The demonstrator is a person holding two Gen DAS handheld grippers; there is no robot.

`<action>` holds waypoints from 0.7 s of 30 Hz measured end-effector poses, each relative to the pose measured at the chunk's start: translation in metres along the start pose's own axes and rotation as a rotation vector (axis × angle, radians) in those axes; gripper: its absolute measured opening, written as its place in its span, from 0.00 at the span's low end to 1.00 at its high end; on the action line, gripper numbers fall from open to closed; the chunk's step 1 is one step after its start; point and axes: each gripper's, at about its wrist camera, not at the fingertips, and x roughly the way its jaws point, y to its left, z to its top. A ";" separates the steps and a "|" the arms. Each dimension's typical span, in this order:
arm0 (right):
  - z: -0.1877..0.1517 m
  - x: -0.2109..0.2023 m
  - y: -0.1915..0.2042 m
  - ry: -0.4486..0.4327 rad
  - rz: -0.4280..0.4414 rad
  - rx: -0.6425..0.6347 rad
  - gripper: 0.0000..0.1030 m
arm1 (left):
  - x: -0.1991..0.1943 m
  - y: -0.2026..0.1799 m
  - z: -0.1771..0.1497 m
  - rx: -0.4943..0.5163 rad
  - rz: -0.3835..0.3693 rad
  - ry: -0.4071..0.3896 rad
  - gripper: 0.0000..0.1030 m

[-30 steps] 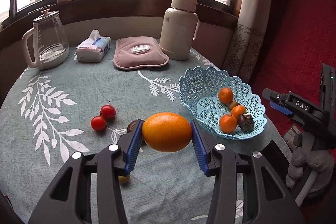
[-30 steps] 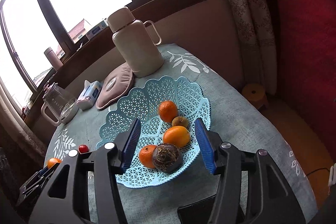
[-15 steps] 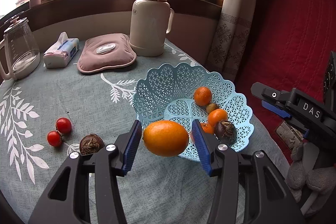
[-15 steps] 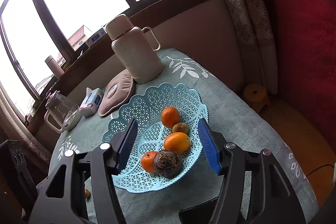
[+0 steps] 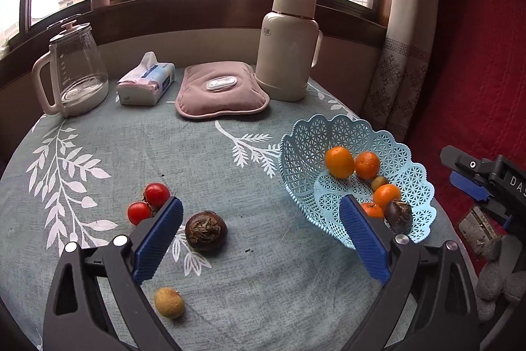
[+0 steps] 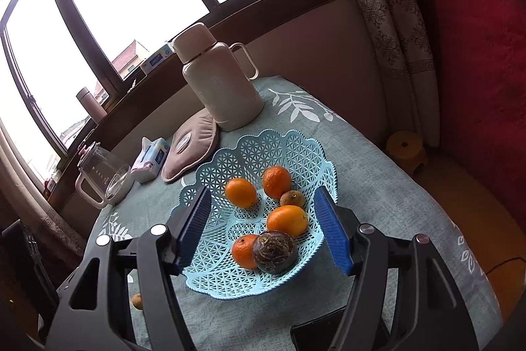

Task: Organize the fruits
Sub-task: 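Move the open left tool to the red cherry tomatoes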

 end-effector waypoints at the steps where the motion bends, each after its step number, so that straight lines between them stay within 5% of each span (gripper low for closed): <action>1: 0.000 0.000 0.000 -0.001 0.000 0.001 0.66 | -0.002 0.005 0.000 -0.007 0.010 -0.004 0.93; 21: -0.006 0.000 0.009 0.005 0.013 -0.012 0.68 | -0.024 0.097 0.006 -0.185 0.154 -0.016 0.93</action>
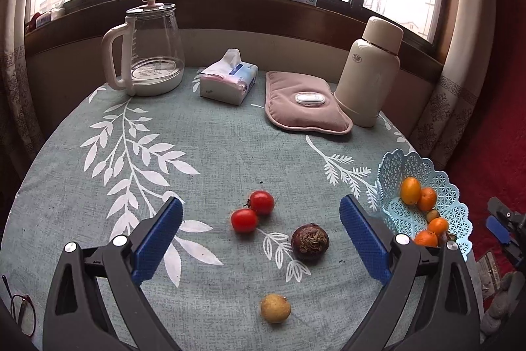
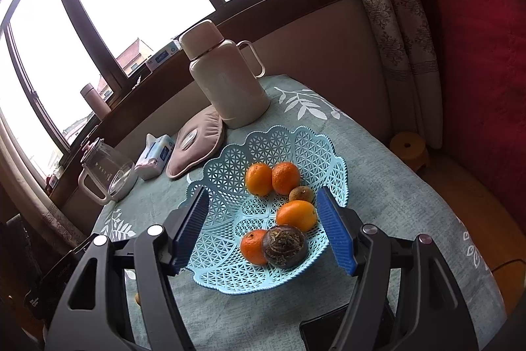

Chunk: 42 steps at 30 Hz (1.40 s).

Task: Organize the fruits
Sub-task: 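Move the open left tool to the red cherry tomatoes, then close the left tool on one red tomato and lift it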

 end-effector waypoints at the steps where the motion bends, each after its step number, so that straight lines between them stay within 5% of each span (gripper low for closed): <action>1: 0.000 0.000 0.001 0.001 0.001 -0.001 0.68 | 0.001 0.002 0.000 -0.003 0.004 0.004 0.93; 23: -0.004 0.004 0.007 0.026 0.014 -0.021 0.68 | 0.060 0.019 -0.017 0.071 0.059 0.131 0.91; 35: -0.008 0.009 0.009 0.040 0.003 -0.026 0.68 | 0.096 0.018 -0.024 0.107 0.043 0.227 0.59; 42: -0.015 0.014 0.014 0.051 -0.010 -0.047 0.68 | 0.096 0.013 -0.025 0.135 0.005 0.217 0.29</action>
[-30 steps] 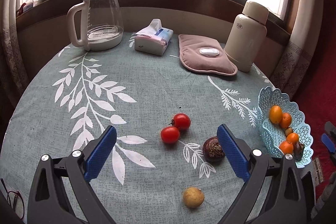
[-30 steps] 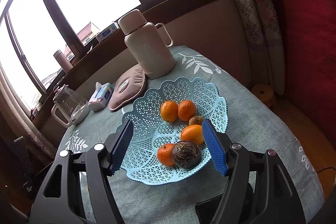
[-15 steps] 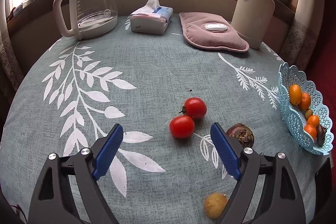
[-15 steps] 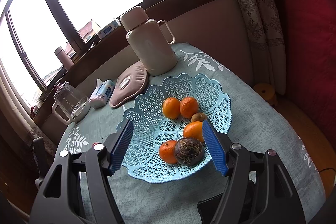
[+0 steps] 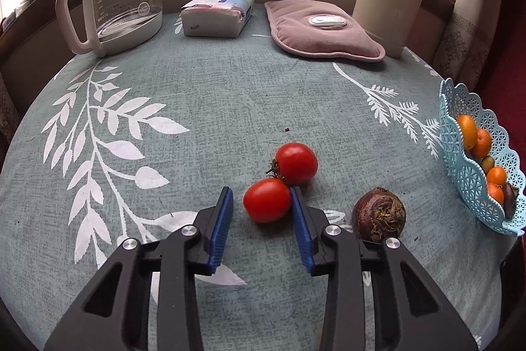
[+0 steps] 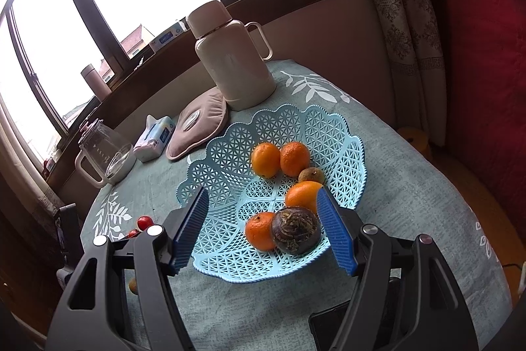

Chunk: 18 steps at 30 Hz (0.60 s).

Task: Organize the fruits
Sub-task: 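Close the left tool on one red tomato and lift it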

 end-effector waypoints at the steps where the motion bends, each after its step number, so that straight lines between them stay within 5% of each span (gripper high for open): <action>1: -0.001 0.000 0.002 -0.002 -0.005 -0.009 0.68 | -0.001 -0.001 -0.001 0.006 -0.012 -0.004 0.27; 10: -0.013 -0.005 0.041 -0.057 -0.038 -0.165 0.68 | -0.022 0.017 -0.008 -0.055 -0.014 -0.078 0.27; 18: -0.025 0.010 0.100 -0.035 0.048 -0.272 0.68 | -0.047 0.048 -0.010 -0.144 0.071 -0.149 0.27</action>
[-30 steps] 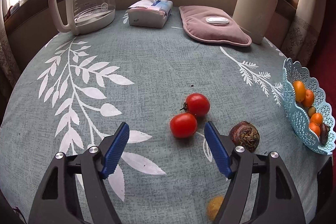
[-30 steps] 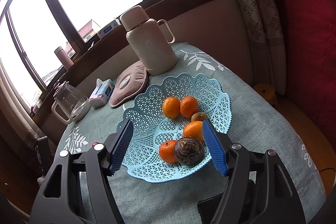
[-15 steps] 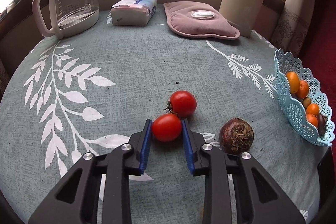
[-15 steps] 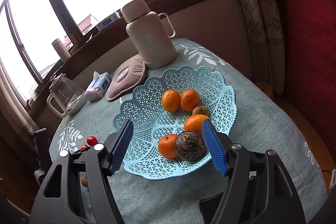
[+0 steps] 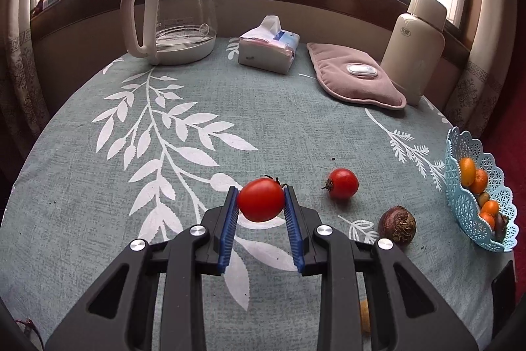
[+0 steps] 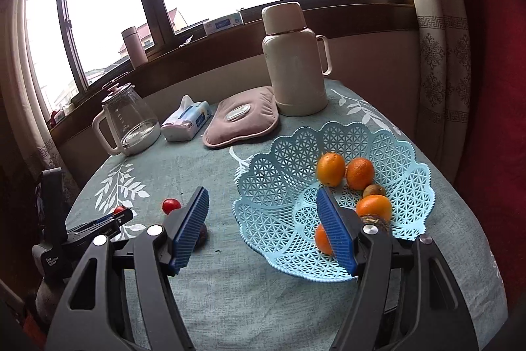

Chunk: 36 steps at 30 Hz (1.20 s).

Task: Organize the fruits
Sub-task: 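Close the left tool on one red tomato and lift it, then grasp the other red tomato with the right tool while the left tool holds its tomato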

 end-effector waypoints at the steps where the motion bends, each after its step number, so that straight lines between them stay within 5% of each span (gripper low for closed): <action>1: 0.000 0.006 0.009 0.008 0.014 -0.014 0.68 | -0.003 0.003 0.000 -0.005 0.016 -0.009 0.27; 15: -0.022 0.104 0.108 0.212 0.093 -0.195 0.68 | -0.023 0.038 -0.007 -0.089 0.004 -0.044 0.27; 25: -0.018 0.154 0.127 0.308 0.120 -0.232 0.67 | -0.024 0.047 -0.008 -0.120 -0.011 -0.048 0.27; 36: -0.024 0.187 0.135 0.414 0.111 -0.274 0.50 | -0.019 0.043 -0.009 -0.116 -0.049 -0.021 0.27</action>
